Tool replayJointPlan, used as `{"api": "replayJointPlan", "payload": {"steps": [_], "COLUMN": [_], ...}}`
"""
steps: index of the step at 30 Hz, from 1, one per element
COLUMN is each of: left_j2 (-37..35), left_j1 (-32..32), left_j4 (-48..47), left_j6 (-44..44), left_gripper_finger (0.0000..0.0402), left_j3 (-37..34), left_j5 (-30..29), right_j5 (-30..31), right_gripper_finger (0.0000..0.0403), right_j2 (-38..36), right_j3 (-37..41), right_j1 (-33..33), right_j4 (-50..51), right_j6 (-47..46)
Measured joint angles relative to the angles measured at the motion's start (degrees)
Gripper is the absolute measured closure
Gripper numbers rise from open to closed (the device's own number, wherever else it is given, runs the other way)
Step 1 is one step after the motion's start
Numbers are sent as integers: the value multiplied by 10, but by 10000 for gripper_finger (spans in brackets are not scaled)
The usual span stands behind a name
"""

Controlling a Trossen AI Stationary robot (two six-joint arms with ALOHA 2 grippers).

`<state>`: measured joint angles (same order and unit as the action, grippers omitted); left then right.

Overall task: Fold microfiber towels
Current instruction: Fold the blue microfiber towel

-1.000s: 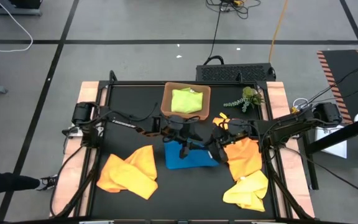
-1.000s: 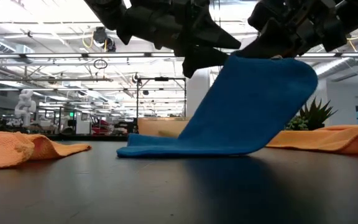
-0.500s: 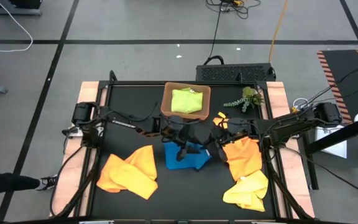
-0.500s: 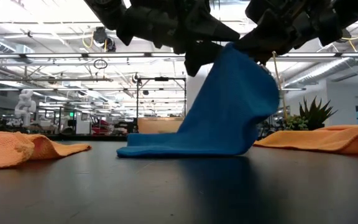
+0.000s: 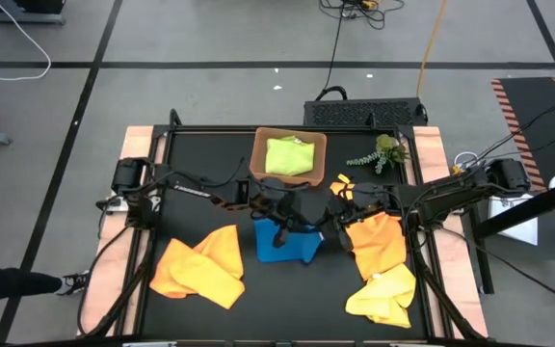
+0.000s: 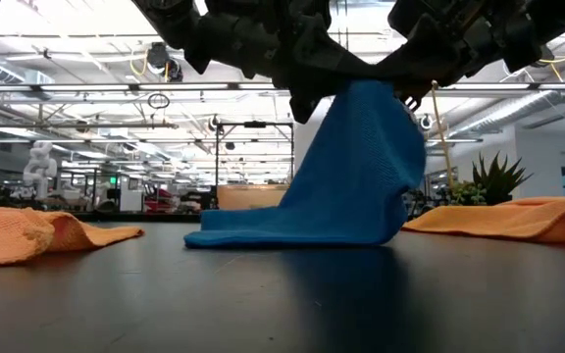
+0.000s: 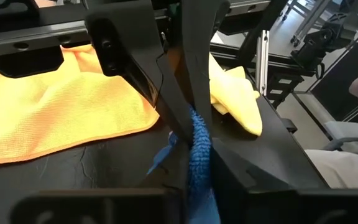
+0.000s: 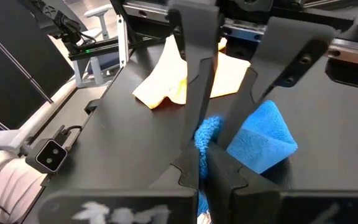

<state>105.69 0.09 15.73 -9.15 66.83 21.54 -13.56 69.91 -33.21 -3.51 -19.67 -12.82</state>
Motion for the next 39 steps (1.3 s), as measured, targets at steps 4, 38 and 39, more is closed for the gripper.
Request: {"api": "replayJointPlan", "payload": {"steps": [4, 38, 39], "left_j2": [0, 1, 1], "left_j1": [2, -11, -12], "left_j4": [-2, -109, -110], "left_j6": [12, 65, 62], "left_gripper_finger": [391, 397, 393], "left_j3": [0, 51, 51], "left_j5": [3, -37, -38], "right_j5": [-2, 6, 0], "right_gripper_finger": [402, 234, 232], "right_j2": [0, 0, 0], "right_j3": [0, 83, 82], "right_j1": [0, 0, 2], "right_j4": [2, -111, -118], "right_j6": [0, -42, -39]}}
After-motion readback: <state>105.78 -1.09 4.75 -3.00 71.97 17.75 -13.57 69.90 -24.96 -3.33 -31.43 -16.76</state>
